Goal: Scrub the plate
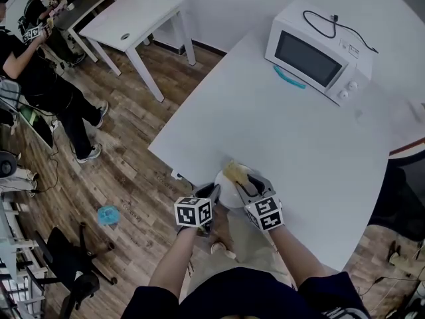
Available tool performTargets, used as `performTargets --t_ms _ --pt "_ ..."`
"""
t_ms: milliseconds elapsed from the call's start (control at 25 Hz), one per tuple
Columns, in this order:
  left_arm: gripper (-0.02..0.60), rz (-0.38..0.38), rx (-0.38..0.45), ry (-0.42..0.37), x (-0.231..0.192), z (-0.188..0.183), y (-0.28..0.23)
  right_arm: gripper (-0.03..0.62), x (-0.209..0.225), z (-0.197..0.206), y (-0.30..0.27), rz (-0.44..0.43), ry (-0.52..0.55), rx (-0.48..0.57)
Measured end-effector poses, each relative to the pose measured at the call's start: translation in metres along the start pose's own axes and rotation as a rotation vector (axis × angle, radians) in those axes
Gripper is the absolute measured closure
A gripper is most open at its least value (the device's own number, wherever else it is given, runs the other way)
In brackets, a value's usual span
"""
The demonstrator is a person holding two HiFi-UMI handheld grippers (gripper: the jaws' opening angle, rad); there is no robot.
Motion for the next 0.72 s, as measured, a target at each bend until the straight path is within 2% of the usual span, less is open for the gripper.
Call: performTargets --t_ms 400,560,720 --pt "0.508 -0.018 0.013 -0.011 0.001 0.001 -0.001 0.437 -0.022 0.012 0.020 -0.055 0.021 -0.019" --pt "0.508 -0.022 0.015 -0.014 0.001 0.000 -0.001 0.436 -0.022 0.019 0.029 -0.055 0.005 -0.034" --pt "0.506 -0.028 0.016 -0.018 0.001 0.000 -0.003 0.436 -0.017 0.026 0.037 -0.062 0.031 -0.046"
Point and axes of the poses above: the fingertips, and each gripper's own axes: y backward along the fingers, x to its right, z out of its underside, the point moved 8 cm from there along y, backward along the fingers, and after that the axes turned 14 degrees about z, right-handed, at the moved point
